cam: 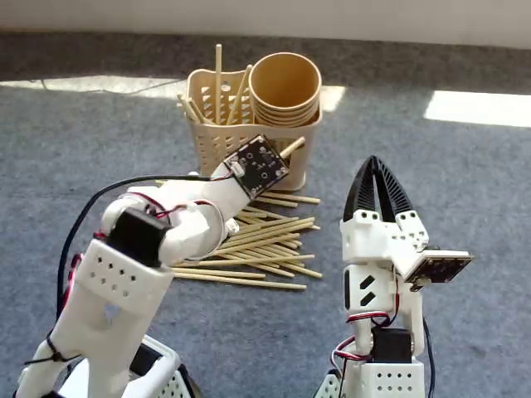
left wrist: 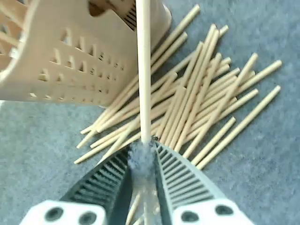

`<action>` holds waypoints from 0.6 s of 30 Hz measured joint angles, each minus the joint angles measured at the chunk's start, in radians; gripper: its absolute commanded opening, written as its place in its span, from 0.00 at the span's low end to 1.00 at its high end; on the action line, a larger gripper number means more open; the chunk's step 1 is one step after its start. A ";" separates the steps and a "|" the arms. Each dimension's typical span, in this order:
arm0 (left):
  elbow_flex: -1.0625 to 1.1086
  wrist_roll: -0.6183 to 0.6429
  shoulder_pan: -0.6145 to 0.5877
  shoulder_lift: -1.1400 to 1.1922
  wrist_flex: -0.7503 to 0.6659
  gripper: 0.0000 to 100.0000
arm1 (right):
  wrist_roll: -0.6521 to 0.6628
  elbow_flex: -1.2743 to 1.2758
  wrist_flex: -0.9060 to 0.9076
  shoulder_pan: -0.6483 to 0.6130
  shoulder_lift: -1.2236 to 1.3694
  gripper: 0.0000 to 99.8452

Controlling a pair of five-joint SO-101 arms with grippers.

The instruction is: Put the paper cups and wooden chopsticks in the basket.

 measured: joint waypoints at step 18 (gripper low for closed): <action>-0.072 0.362 -0.118 -0.157 -0.658 0.01 | 0.000 0.000 0.000 0.000 0.000 0.01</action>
